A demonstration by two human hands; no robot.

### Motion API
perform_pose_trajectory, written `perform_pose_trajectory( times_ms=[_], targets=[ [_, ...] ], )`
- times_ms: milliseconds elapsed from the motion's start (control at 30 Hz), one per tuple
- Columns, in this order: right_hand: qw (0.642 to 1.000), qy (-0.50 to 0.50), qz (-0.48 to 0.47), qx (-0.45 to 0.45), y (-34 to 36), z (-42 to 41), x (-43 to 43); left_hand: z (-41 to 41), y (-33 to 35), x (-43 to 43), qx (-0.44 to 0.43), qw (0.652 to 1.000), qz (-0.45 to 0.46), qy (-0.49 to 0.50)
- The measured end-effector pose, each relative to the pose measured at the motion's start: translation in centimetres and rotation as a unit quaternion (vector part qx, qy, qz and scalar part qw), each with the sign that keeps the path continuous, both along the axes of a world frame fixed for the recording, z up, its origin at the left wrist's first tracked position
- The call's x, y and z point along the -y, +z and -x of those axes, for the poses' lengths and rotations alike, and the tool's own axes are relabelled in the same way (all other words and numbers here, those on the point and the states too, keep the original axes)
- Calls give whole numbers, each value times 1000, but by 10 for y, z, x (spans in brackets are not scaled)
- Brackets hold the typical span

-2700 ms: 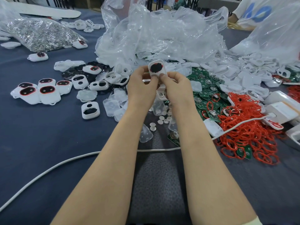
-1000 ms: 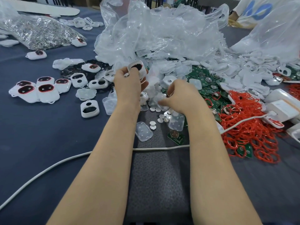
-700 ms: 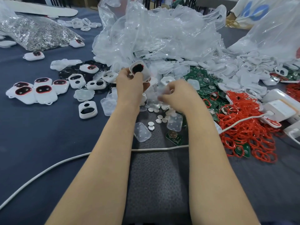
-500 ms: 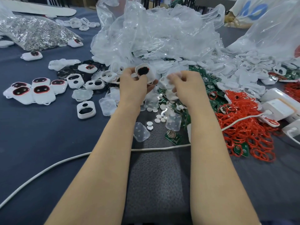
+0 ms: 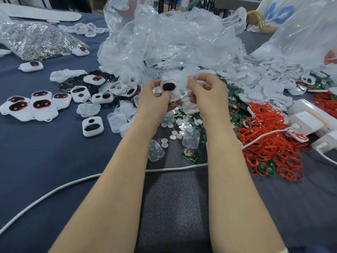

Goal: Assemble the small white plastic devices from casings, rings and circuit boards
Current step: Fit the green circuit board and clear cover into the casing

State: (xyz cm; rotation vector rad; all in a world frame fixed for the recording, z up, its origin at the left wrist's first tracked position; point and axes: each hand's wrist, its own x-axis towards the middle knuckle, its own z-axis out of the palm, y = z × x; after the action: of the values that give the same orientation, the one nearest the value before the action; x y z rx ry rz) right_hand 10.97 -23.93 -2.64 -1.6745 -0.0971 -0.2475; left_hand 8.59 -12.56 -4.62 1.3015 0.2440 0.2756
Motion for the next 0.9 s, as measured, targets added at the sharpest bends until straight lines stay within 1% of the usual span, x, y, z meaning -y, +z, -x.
perform_pose_trajectory(
  times_ms=[100, 233, 300, 533, 700, 833, 900],
  targets=[
    [1000, 1, 10, -7, -2, -1, 0, 0, 0, 1, -10, 1000, 0, -1],
    [1000, -11, -19, -9, -1, -2, 1, 1, 3, 2, -17, 999, 50, 2],
    [1000, -10, -21, -3, 0, -2, 1, 1, 4, 3, -13, 998, 60, 6],
    [995, 1, 88, 43, -2, -4, -2, 0, 3, 2, -12, 998, 67, 7],
    [977, 8, 192, 89, -3, -2, -8, -3, 1, 2, -24, 999, 30, 17],
    [968, 11, 227, 105, -4, -1, -8, -2, 3, 4, -21, 999, 6, 25],
    [968, 7, 228, 108, -5, -1, -9, 0, 4, 5, -16, 999, 18, 21]
  ],
)
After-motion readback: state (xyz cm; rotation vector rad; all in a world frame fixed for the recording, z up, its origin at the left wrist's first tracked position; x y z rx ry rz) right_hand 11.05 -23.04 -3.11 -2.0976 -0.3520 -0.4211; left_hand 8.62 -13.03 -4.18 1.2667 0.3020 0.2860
